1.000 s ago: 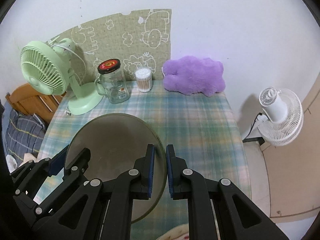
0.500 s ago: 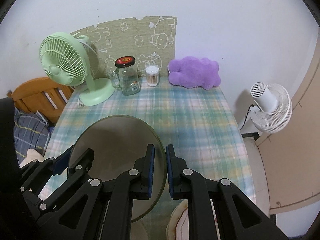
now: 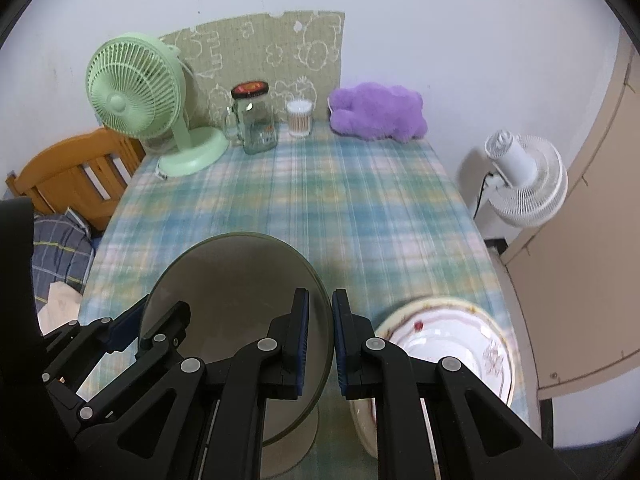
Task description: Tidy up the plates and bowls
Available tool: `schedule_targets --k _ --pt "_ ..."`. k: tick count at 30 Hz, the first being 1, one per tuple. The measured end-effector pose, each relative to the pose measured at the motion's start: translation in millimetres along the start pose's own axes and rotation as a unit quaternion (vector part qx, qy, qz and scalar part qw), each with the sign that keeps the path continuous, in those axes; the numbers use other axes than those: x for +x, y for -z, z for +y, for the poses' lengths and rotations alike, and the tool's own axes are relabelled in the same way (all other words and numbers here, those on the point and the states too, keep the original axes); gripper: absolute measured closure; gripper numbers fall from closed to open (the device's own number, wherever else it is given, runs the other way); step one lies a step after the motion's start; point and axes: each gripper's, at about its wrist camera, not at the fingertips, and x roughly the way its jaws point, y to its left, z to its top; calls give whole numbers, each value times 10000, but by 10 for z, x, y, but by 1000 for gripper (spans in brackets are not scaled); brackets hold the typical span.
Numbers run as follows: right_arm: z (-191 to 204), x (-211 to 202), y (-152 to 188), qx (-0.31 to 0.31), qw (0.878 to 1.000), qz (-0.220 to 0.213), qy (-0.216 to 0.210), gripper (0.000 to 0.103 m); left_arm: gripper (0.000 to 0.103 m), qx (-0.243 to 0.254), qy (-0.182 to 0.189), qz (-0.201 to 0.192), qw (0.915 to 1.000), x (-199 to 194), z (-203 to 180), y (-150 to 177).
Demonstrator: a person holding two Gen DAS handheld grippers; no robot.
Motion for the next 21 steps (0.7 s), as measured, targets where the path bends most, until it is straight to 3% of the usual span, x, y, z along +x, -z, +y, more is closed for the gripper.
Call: schedule_targets --k 21 --pt "76 309 589 362 9952 911 58 88 85 163 135 653 9976 307 86 515"
